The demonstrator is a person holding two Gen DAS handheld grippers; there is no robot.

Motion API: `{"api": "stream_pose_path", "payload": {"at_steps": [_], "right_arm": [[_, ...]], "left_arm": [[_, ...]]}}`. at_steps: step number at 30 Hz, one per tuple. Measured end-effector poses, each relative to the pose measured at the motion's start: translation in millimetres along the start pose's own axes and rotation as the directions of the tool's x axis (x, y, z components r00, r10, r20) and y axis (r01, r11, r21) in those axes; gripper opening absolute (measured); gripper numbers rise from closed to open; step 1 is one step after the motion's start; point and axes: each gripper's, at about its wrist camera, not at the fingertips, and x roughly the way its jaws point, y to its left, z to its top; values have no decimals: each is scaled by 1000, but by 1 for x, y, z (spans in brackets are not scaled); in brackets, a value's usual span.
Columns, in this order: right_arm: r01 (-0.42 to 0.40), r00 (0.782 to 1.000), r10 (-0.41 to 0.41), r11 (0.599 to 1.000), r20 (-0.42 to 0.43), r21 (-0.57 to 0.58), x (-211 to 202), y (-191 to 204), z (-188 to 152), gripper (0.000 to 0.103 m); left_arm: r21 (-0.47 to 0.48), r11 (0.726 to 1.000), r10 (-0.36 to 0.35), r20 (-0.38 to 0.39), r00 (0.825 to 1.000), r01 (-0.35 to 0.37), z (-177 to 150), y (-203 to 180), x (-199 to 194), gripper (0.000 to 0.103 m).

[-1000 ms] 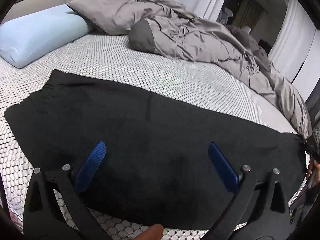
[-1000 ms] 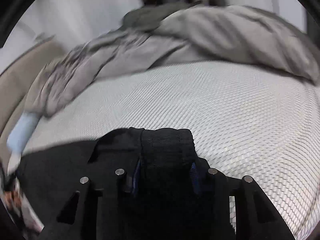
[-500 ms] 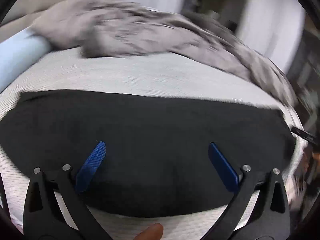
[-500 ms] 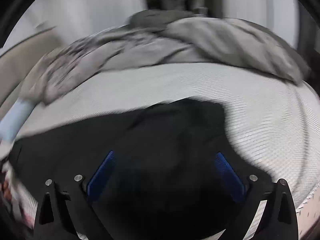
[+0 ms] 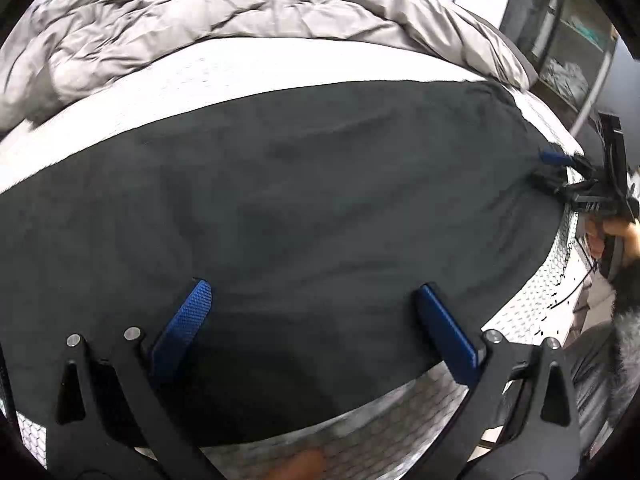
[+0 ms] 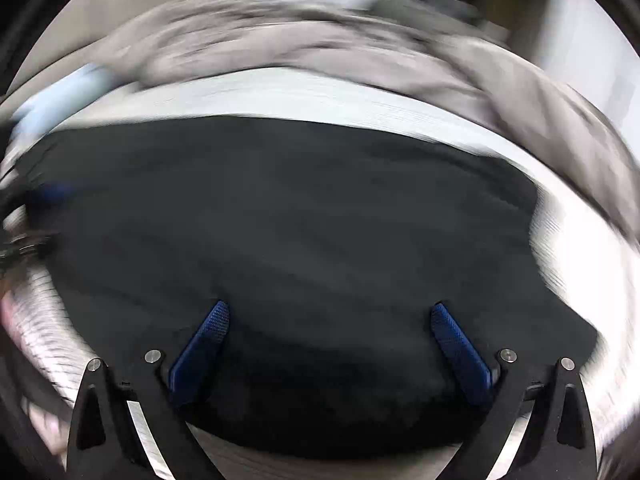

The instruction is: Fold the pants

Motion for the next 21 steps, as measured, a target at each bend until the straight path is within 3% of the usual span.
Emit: {"api": "stream_pose_path", "payload": {"at_steps": [1,3,4,6,9,12,15,17,19,21], "right_arm": [[-19,1000,19,998,-5,56,-7,-28,-9,99],[178,984,-175,979,-37,101,-10,-58,-19,101],[225,974,-221,968,-51,113,-12,-68,-23,101],[231,973,-225,949,-53,213,-23,-88,-24,101],[168,981,-185,956,49,242,-48,-72,-11,101],[6,989,-30,987,147,161,-59,-27,12,101],[-169,981,159,982,113,81,-34,26,31,101],[-210,977,209,977,40,31,-7,53,39,101],[-146,989,145,989,-19,-36,22,63,44,101],[6,999,-9,996,-35,-86,40,44,41,102]], "left_arm": [[-4,1000,6,3,1000,-6,-1,6,-1,102],[-18,1000,16,7,1000,-16,-4,17,-6,102],[-26,999,22,6,1000,-22,-4,22,-9,102],[-36,999,40,4,999,-40,2,25,-12,102],[-42,999,17,27,999,-16,17,10,-22,102],[-24,1000,1,39,999,0,46,-23,-9,102],[14,999,-32,-21,999,33,66,-50,24,102],[61,998,18,-88,996,-13,69,-59,45,102],[66,997,58,-118,991,-50,67,-50,52,102],[38,997,71,-118,990,-67,63,-31,45,102]]}}
